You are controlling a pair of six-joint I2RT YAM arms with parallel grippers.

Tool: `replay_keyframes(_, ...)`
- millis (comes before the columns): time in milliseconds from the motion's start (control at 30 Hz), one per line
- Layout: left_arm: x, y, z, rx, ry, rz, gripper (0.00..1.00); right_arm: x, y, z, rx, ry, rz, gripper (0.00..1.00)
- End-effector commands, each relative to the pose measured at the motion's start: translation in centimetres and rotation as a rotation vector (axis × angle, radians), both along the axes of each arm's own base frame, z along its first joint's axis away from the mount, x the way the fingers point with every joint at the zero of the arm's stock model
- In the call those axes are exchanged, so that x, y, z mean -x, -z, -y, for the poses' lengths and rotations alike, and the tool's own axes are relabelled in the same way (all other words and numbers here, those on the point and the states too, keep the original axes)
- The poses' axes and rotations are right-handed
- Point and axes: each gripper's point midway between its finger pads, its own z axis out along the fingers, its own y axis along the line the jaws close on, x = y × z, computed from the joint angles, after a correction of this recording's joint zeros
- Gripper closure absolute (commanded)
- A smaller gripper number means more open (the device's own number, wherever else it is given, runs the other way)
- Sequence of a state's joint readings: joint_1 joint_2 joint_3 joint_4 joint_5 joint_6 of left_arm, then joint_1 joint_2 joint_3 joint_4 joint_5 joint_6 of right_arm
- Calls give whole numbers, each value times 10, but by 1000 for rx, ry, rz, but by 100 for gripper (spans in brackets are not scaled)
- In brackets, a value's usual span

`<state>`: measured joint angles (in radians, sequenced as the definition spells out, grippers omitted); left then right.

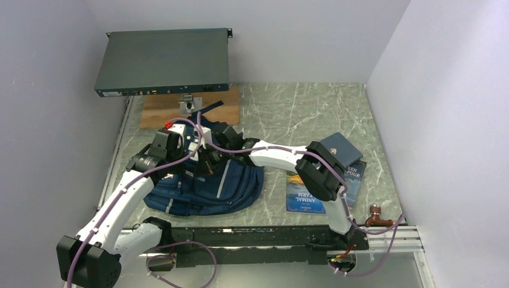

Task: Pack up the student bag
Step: Place the stationery in the student bag.

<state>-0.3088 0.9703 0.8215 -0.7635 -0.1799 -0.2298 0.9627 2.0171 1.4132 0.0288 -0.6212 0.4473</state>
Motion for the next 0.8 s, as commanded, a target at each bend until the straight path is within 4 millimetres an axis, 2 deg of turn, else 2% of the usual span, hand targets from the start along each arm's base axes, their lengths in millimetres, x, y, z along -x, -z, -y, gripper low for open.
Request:
replay_keyframes(0,-16,-23,16,72,33,119,100,-24,-16,-38,-55,18,127,100)
replay_keyframes(100,-17,-27,16,74,35,133,100,-34,-16,-65,-111,33,213,100)
replay_keyframes(167,-15,-24,13,66,23,126,100,-46,-4,-74,-131,84,282,100)
replay_keyframes(200,-14,-23,12,63,17,123,100,-52,1,-74,-129,119,307,89)
replay_keyframes(267,-14,-25,12,64,16,129,100,-60,3,-66,-130,177,346,70)
replay_keyframes(333,-15,-26,12,63,18,136,100,-56,1,-55,-138,181,370,61)
replay_keyframes(400,-14,-26,11,60,15,136,100,-52,0,-43,-105,171,390,56)
replay_keyframes(600,-16,-24,14,63,29,123,100,-31,9,-4,-32,137,434,49)
replay_keyframes(667,-15,-24,14,64,28,121,100,-25,17,1,-19,119,435,48)
replay_keyframes(767,-16,-25,15,67,31,126,100,-20,26,-3,-19,99,425,52)
